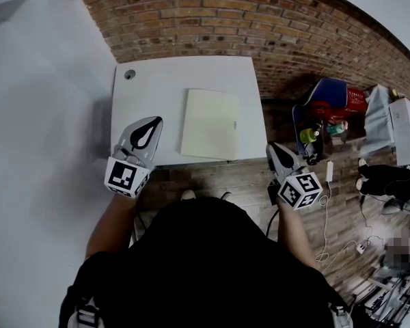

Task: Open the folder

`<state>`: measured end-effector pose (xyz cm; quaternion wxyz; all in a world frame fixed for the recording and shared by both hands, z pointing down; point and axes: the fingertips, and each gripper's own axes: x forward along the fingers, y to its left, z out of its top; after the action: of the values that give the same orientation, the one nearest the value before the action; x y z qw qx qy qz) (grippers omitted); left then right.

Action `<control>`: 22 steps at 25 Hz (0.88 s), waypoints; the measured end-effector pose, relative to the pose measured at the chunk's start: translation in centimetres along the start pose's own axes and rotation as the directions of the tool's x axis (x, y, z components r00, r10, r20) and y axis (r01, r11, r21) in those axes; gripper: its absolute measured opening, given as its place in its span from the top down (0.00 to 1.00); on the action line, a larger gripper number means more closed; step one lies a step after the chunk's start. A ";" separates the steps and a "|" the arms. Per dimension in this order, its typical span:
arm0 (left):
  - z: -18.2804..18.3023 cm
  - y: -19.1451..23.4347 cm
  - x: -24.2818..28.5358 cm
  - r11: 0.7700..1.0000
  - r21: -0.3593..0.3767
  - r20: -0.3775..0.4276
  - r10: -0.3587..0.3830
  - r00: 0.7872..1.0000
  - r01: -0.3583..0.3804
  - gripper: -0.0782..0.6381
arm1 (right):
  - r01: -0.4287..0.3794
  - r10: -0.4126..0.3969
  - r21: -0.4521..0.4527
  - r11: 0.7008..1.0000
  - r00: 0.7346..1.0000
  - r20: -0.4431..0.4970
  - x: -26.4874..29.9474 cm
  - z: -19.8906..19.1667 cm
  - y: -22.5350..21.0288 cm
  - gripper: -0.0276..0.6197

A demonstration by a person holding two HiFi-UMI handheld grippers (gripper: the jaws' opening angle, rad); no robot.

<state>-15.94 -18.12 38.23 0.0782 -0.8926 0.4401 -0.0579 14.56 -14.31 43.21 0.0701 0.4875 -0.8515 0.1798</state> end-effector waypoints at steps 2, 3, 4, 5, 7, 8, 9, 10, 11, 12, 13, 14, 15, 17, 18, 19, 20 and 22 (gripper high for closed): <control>-0.2 0.3 0.2 0.999 0.012 -0.003 0.051 0.999 -0.051 0.89 | -0.018 0.018 0.002 1.000 1.000 0.002 0.4 0.1 -0.7 0.95; -0.3 0.3 0.4 0.998 0.007 -0.008 0.068 0.998 -0.068 0.89 | -0.029 0.029 0.002 1.000 1.000 0.001 0.5 0.1 -1.0 0.95; -0.3 0.2 0.7 0.997 0.000 -0.015 0.078 0.997 -0.078 0.89 | -0.040 0.040 0.002 0.999 0.999 -0.002 0.6 0.2 -1.3 0.95; -0.2 -0.1 1.1 0.997 0.000 -0.019 0.084 0.996 -0.084 0.89 | -0.051 0.051 0.001 0.999 0.999 -0.005 0.6 0.2 -1.8 0.95; 0.3 -0.8 2.0 0.996 0.012 -0.021 0.088 0.996 -0.088 0.89 | -0.067 0.067 -0.003 0.998 0.998 -0.010 0.6 0.6 -2.7 0.95; 0.4 -1.3 2.4 0.996 0.013 -0.024 0.090 0.996 -0.089 0.89 | -0.074 0.074 -0.007 0.997 0.997 -0.012 0.5 0.8 -3.3 0.95; 0.4 -1.7 2.8 0.996 0.011 -0.029 0.091 0.995 -0.091 0.89 | -0.080 0.080 -0.012 0.997 0.997 -0.013 0.5 1.1 -3.7 0.95; 0.3 -2.2 3.1 0.996 0.009 -0.037 0.092 0.995 -0.092 0.89 | -0.086 0.086 -0.015 0.996 0.996 -0.013 0.5 1.3 -4.1 0.95; 0.1 -2.7 3.3 0.996 0.010 -0.046 0.092 0.995 -0.092 0.89 | -0.093 0.092 -0.018 0.996 0.996 -0.012 0.4 1.4 -4.4 0.95; -0.1 -3.1 3.4 0.996 0.012 -0.054 0.093 0.994 -0.093 0.89 | -0.098 0.098 -0.020 0.995 0.995 -0.012 0.3 1.5 -4.6 0.95; -0.3 -3.5 3.5 0.995 0.017 -0.062 0.094 0.994 -0.093 0.89 | -0.103 0.103 -0.022 0.994 0.995 -0.011 0.1 1.5 -4.7 0.95; -0.4 -4.0 3.5 0.996 0.019 -0.065 0.092 0.994 -0.091 0.89 | -0.107 0.107 -0.022 0.994 0.994 -0.011 -0.1 1.5 -4.9 0.95; -0.4 -4.6 3.6 0.996 0.019 -0.061 0.084 0.995 -0.083 0.89 | -0.111 0.110 -0.020 0.994 0.994 -0.011 -0.3 1.4 -5.1 0.95; 0.5 -6.4 4.0 0.999 0.032 -0.033 0.044 0.998 -0.043 0.89 | -0.116 0.115 -0.017 0.993 0.993 -0.013 -0.7 1.2 -5.3 0.95; 0.9 -7.2 4.2 0.998 0.051 -0.025 0.023 0.999 -0.021 0.88 | -0.118 0.118 -0.018 0.993 0.993 -0.015 -0.9 1.0 -5.4 0.95; 1.0 -7.9 4.2 0.997 0.071 -0.026 0.006 1.000 -0.004 0.88 | -0.120 0.120 -0.018 0.993 0.993 -0.017 -1.0 1.0 -5.4 0.95; 0.9 -8.4 4.3 0.996 0.085 -0.032 -0.004 0.999 0.006 0.88 | -0.122 0.121 -0.019 0.992 0.992 -0.019 -1.1 0.9 -5.5 0.95; 0.5 -9.1 4.5 0.996 0.090 -0.039 -0.008 0.999 0.012 0.88 | -0.125 0.124 -0.019 0.992 0.992 -0.023 -1.4 1.0 -5.7 0.95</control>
<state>-6.01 -16.21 39.65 0.1097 -0.8891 0.4340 -0.0951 20.17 -16.20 43.26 0.0727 0.4308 -0.8813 0.1803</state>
